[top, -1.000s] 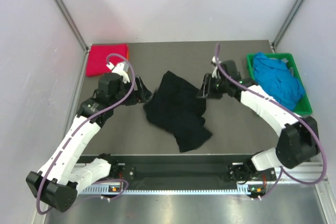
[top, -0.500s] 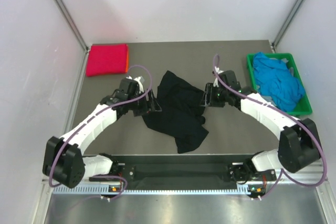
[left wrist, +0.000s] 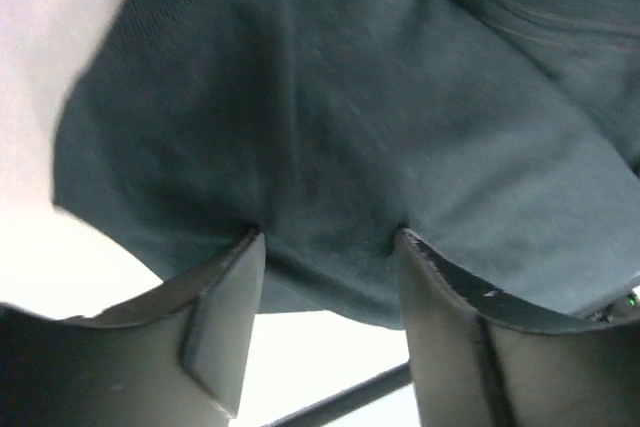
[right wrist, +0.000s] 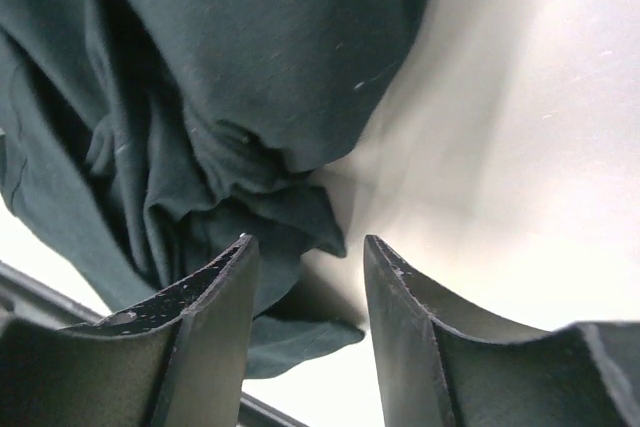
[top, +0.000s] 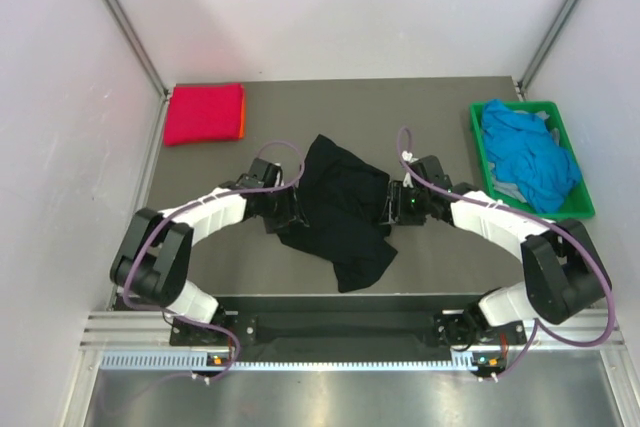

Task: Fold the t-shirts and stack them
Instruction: Move the tshirt to the center of the board

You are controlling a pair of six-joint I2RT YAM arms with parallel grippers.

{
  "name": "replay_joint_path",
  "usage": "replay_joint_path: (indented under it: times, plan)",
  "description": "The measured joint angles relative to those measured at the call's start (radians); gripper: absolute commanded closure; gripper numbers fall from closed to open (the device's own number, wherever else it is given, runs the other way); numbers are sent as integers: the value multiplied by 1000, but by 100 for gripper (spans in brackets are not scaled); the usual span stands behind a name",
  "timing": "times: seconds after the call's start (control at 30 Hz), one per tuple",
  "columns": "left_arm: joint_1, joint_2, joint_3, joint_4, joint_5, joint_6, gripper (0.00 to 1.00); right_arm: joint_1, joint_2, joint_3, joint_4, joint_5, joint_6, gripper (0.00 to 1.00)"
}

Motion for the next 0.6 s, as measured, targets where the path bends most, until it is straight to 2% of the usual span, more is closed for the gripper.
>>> replay_joint_path:
  times: [0.03, 0.1, 0.17, 0.23, 0.27, 0.4, 0.43, 0.5, 0.53, 0.6]
  plan:
    - [0, 17, 0, 8, -4, -5, 46, 0, 0, 1, 0, 11, 1, 52]
    - [1, 35, 5, 18, -7, -13, 64, 0, 0, 4, 3, 34, 1, 50]
    - [4, 53, 18, 23, -18, -12, 87, -2, 7, 16, 4, 53, 4, 48]
    - [10, 90, 49, 24, -24, -3, 99, -3, 27, 40, 18, 65, 9, 46]
    - [18, 118, 77, 17, -21, 3, 100, -4, 38, 53, 27, 69, 11, 45]
    - [72, 257, 264, -16, -12, 21, 100, -7, 73, 93, 61, 72, 21, 44]
    - [88, 296, 332, -33, -12, 22, 95, -7, 76, 100, 64, 72, 24, 44]
    - [111, 350, 451, -42, -21, 38, 73, -9, 79, 111, 75, 73, 30, 44]
    - [118, 362, 504, -57, -32, 50, 51, -9, 79, 115, 80, 73, 32, 44]
    - [119, 355, 571, -79, -76, 74, 44, -9, 78, 117, 90, 74, 38, 44]
